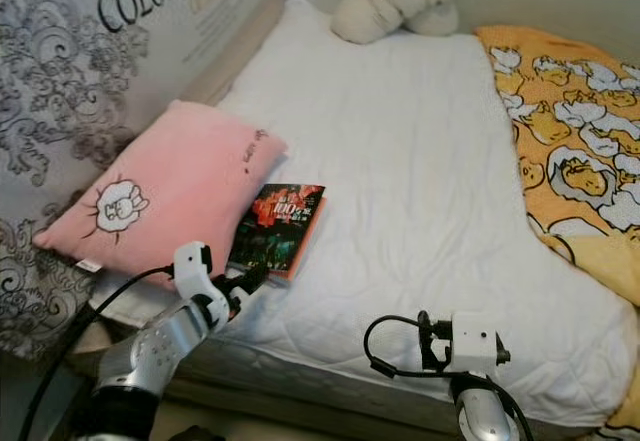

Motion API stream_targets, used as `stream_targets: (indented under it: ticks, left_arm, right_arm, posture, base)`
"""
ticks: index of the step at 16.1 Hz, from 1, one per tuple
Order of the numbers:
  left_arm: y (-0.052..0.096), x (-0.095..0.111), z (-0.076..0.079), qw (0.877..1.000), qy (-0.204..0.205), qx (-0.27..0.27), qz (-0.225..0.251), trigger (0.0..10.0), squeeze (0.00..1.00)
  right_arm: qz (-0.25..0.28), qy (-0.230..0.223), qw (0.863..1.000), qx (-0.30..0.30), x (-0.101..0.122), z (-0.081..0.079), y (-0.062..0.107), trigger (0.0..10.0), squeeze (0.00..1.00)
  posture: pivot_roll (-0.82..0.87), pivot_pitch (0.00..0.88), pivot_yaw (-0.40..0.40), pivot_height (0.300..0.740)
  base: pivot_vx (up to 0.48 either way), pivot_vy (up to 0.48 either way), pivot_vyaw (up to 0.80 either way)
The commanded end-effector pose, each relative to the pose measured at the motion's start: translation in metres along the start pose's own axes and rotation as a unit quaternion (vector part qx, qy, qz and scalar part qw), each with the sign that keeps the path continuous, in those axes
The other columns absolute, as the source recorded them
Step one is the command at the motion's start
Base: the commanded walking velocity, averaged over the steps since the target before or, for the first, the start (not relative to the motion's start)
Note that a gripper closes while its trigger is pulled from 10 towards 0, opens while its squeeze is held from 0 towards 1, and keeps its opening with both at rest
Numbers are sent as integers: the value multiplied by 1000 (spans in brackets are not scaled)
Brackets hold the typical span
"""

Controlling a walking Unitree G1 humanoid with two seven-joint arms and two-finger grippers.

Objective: Clean up the room

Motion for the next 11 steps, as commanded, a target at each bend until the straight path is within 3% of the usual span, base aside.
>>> stream_targets:
  ticks: [1,2,3,5,8,9,10,11]
  left_arm:
    - [-11,-11,27,998,-64,-17,19,10000,0]
    - [-12,-9,29,996,-85,-17,27,10000,0]
    - [-10,1,43,958,-278,-28,70,10000,0]
    - [7,5,47,882,-450,-43,133,10000,0]
    - [34,10,33,807,-555,-42,196,10000,0]
    - [44,10,28,763,-606,-42,222,10000,0]
    - [51,8,21,701,-670,-37,242,10000,0]
    - [52,3,17,630,-733,-40,253,10000,0]
  right_arm:
    - [17,8,1000,7,5,0,4,10000,0]
    - [17,10,1000,8,5,0,5,10000,0]
    - [15,13,1000,9,4,-1,9,10000,0]
    - [14,18,1000,12,3,0,12,10000,0]
    - [6,21,1000,14,-2,0,16,10000,0]
    - [5,23,1000,15,-3,0,16,10000,0]
    - [3,24,1000,16,-4,0,15,10000,0]
    - [3,27,999,21,-4,-1,13,10000,0]
  posture:
    - [-9,0,-60,732]
    - [-9,0,-60,732]
    - [-18,0,-54,732]
    - [-22,0,-45,732]
    - [-11,0,-39,732]
    - [7,0,-38,732]
    - [11,0,-39,732]
    - [27,0,-51,732]
  base:
    - [0,0,0]
    - [0,0,0]
    - [0,0,0]
    - [0,0,0]
    - [0,0,0]
    - [0,0,0]
    - [0,0,0]
    - [0,0,0]
Point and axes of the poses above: a point about 5 cm out from each wrist's last joint towards the gripper, its own y axis pointing back from the gripper into the wrist, its own x axis along the axis of the wrist's last joint, z = x × y, the point moved 1 cm from there along -y, pointing out of the wrist towards the gripper, and after that the axes turned 3 degrees about y, right-handed, at the moved point
